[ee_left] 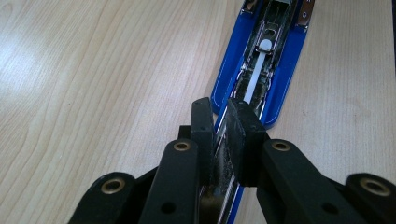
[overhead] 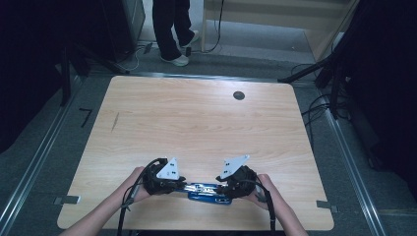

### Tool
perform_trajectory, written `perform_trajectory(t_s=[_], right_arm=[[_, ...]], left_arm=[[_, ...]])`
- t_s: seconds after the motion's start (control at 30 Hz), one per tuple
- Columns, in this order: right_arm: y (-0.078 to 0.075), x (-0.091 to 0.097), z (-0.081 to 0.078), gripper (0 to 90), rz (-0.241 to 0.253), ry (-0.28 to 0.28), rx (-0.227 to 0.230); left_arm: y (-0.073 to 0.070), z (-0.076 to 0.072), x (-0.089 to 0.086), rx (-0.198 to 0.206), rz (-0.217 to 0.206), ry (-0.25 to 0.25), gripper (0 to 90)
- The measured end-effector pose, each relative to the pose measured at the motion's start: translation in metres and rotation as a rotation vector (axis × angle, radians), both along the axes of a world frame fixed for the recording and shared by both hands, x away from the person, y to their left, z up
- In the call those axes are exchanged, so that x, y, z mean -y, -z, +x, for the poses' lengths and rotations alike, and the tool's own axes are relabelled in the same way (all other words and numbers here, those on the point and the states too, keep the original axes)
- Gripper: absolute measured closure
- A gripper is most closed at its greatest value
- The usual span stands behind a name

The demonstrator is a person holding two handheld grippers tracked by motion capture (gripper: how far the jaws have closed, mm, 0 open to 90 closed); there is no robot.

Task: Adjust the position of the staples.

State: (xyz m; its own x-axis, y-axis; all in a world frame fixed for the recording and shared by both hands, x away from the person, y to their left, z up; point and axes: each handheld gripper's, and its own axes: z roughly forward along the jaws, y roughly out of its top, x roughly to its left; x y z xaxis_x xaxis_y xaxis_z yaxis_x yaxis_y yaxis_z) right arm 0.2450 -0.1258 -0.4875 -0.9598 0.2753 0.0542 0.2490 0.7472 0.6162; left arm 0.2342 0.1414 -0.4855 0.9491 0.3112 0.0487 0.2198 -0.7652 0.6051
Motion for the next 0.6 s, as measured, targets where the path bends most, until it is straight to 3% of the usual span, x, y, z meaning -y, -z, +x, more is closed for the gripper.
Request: perform_trajectory(t_s=[0.07,0.1,0.13,0.17,0.23,0.6], right_arm=[[-0.001,0.000,-0.001,56.6,0.016,0.030,-0.011],[-0.002,0.000,-0.002,52.9,0.027,0.084,-0.025],[-0.002,0.000,-0.002,52.9,0.027,0.084,-0.025],[-0.003,-0.002,-0.002,49.1,0.025,0.143,-0.029],[-0.003,-0.005,-0.003,46.6,0.022,0.177,-0.037],[0.004,-0.018,-0.008,37.2,-0.044,0.275,-0.031]], left_arm=[[0.000,0.000,0.000,-0.002,-0.001,-0.001,82.1],[0.000,0.000,0.000,-0.004,0.001,-0.003,81.9],[0.000,0.000,0.000,-0.004,0.001,-0.003,81.9],[0.000,0.000,0.000,-0.002,0.002,-0.003,81.8],[0.000,0.000,0.000,-0.002,0.003,-0.003,81.8],[0.000,0.000,0.000,-0.002,0.002,-0.004,81.7]])
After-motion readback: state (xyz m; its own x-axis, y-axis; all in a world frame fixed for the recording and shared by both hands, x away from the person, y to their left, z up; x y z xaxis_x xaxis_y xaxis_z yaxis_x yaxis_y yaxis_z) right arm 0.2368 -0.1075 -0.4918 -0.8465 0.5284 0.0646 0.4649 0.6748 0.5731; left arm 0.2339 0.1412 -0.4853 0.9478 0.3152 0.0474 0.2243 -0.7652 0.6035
